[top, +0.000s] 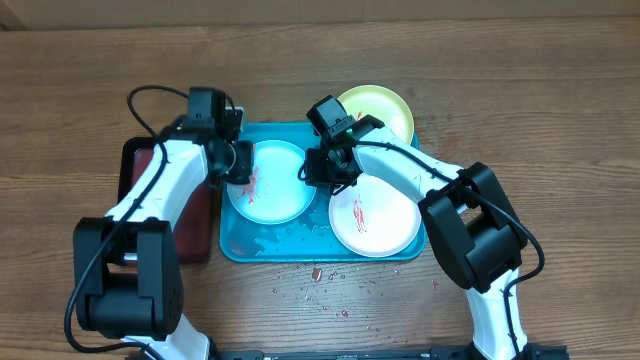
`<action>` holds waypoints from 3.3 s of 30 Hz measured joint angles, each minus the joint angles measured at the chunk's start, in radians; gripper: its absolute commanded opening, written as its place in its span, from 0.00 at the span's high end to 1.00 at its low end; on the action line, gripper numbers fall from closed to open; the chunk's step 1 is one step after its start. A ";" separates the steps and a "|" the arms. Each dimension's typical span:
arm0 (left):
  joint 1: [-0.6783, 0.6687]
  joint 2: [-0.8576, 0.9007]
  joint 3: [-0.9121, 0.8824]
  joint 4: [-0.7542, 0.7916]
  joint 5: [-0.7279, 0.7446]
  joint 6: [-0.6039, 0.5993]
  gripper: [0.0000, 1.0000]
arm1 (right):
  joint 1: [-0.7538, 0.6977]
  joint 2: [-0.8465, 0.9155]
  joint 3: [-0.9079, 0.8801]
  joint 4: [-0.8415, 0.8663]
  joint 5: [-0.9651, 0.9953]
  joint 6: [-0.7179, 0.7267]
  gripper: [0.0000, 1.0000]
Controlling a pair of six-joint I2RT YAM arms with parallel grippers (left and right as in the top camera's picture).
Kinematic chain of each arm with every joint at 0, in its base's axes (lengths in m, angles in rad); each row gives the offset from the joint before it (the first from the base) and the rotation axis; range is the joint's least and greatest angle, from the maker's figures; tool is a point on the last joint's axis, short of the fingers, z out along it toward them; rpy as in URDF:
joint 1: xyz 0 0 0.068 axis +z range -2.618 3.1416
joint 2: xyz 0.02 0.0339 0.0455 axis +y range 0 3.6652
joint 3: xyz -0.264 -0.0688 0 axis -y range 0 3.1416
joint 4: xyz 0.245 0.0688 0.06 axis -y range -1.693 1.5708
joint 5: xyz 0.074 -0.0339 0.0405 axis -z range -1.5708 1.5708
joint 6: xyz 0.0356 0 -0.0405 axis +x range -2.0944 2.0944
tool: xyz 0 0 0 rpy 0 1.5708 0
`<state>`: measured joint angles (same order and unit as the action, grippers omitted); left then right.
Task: Clean dirty plates on tray and stack at the side
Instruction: 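Scrub the left white plate with the sponge in the left gripper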
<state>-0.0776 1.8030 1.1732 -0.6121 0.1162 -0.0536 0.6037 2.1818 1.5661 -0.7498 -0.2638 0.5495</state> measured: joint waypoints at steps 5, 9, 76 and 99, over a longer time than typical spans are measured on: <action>-0.015 0.000 -0.078 0.036 0.011 -0.001 0.96 | 0.000 0.000 0.000 0.000 0.000 0.000 0.96; -0.021 0.000 -0.107 0.045 0.011 -0.017 0.96 | -0.001 0.000 0.000 -0.002 -0.002 0.000 0.96; -0.188 0.158 0.083 -0.184 -0.494 -0.275 0.96 | 0.050 0.005 0.003 -0.051 -0.077 0.000 0.96; -0.186 0.158 0.082 -0.046 0.041 -0.028 0.96 | 0.050 0.005 0.002 -0.056 -0.076 0.000 0.96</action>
<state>-0.2634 1.9606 1.2549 -0.6579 0.1574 -0.0818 0.6533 2.1864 1.5677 -0.8062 -0.3397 0.5495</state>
